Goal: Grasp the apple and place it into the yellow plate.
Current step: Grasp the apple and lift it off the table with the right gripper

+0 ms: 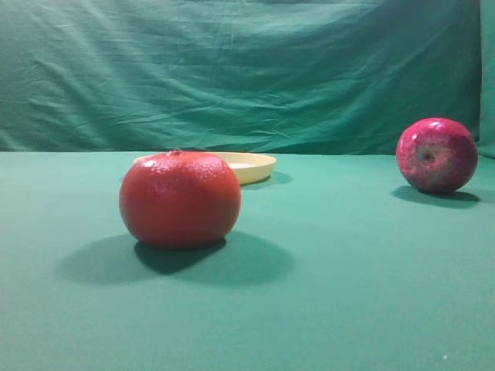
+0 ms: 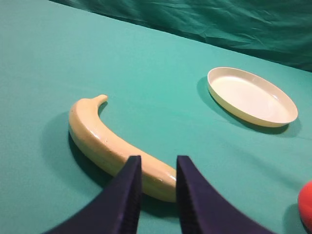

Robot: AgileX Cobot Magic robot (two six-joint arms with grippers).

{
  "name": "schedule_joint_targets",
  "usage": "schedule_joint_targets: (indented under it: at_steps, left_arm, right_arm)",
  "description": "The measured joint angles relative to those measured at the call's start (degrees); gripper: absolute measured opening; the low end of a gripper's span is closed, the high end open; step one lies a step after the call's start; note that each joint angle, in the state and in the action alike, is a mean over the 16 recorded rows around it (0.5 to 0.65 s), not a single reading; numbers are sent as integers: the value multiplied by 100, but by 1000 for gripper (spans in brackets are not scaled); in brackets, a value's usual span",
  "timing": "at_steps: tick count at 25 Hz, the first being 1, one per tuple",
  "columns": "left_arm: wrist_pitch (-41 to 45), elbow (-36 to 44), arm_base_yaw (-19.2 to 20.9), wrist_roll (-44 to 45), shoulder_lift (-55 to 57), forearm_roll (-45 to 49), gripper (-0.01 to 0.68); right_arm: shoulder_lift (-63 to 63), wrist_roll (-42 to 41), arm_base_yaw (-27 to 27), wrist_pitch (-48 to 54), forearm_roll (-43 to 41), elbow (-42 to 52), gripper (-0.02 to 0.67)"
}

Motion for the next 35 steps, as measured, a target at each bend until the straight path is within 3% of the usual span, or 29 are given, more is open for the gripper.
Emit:
schedule_joint_targets:
  at_steps: [22, 35]
  left_arm:
    - [0, 0, 0, 0, 0, 0, 157]
    - [0, 0, 0, 0, 0, 0, 157]
  right_arm:
    - [0, -17, 0, -37, 5, 0, 0]
    - [0, -100, 0, -868, 551, -17, 0]
